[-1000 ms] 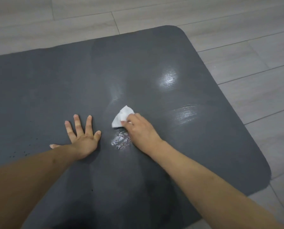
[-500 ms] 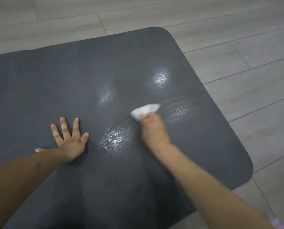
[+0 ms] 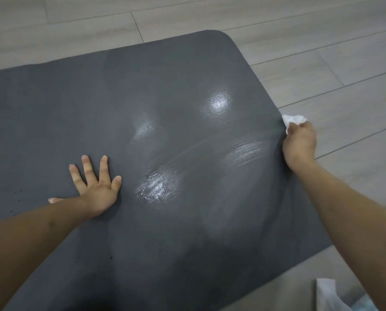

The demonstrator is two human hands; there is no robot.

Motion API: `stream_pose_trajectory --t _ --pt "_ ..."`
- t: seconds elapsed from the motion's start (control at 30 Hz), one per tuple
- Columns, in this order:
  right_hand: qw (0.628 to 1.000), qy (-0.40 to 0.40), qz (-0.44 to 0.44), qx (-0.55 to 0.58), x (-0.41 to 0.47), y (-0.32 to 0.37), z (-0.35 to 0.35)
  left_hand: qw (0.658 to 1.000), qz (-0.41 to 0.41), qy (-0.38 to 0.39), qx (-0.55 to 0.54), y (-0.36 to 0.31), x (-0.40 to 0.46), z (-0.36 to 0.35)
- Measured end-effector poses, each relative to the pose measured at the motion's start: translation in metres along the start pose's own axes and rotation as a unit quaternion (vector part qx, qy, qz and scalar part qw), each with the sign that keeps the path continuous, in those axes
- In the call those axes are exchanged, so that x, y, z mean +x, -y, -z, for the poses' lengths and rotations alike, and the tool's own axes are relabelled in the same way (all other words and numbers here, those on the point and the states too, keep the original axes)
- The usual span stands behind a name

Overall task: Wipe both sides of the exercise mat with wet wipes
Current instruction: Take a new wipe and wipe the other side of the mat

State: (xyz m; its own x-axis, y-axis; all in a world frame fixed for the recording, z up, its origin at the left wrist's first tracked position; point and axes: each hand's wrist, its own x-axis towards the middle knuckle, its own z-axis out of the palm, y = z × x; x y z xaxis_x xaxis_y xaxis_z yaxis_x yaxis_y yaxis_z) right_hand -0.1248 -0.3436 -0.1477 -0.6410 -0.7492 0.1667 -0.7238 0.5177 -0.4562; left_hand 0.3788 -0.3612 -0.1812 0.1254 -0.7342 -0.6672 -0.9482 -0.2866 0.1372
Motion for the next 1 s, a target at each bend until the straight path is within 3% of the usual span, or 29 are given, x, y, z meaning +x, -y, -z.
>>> stream_pose_trajectory --t 0.1,0.17,0.2,0.3,0.37,0.4,0.43,0.5,0.6,0.7,0.8,0.9,0.97,1.0 --pt "0.998 0.018 0.061 -0.004 -0.038 0.030 -0.023 1.000 -0.003 -0.011 0.004 0.002 0.002 0.000" --pt "0.993 0.030 0.097 0.058 -0.089 0.072 -0.044 1.000 -0.003 -0.003 -0.003 0.001 0.002 0.000" --pt "0.983 0.061 0.162 0.059 -0.123 0.094 -0.052 1.000 -0.006 -0.001 -0.004 0.001 0.002 0.000" --pt "0.902 0.199 0.374 0.079 -0.230 0.135 -0.062 1.000 -0.011 0.000 0.003 0.003 0.004 -0.002" --pt "0.835 0.306 0.448 0.090 -0.275 0.146 -0.043 1.000 -0.013 -0.005 0.001 0.007 0.009 -0.003" --pt "0.819 0.325 0.461 0.107 -0.276 0.146 -0.035 1.000 -0.013 -0.006 0.002 0.008 0.011 -0.004" --pt "0.822 0.328 0.452 0.113 -0.263 0.143 -0.031 1.000 -0.013 -0.005 0.000 0.009 0.013 -0.005" --pt "0.875 0.299 0.365 0.108 -0.198 0.120 -0.025 1.000 -0.016 -0.009 -0.001 0.010 0.015 -0.006" --pt "0.978 0.153 0.141 0.010 -0.084 0.054 -0.003 1.000 -0.015 -0.010 0.006 0.008 0.016 -0.007" --pt "0.998 0.046 -0.039 -0.035 -0.037 -0.001 0.008 1.000 -0.016 -0.005 0.009 0.007 0.017 -0.008" --pt "0.999 0.006 -0.028 -0.045 -0.062 0.008 0.000 1.000 -0.018 -0.003 0.008 0.005 0.016 -0.008" --pt "0.986 0.117 0.077 0.086 -0.155 0.067 -0.017 1.000 -0.018 -0.004 0.008 0.005 0.014 -0.008" --pt "0.938 0.239 0.223 0.117 -0.230 0.095 -0.025 1.000 -0.019 -0.008 0.010 0.006 0.012 -0.008" --pt "0.880 0.307 0.335 0.139 -0.272 0.103 -0.024 1.000 -0.020 -0.008 0.006 0.006 0.012 -0.009"
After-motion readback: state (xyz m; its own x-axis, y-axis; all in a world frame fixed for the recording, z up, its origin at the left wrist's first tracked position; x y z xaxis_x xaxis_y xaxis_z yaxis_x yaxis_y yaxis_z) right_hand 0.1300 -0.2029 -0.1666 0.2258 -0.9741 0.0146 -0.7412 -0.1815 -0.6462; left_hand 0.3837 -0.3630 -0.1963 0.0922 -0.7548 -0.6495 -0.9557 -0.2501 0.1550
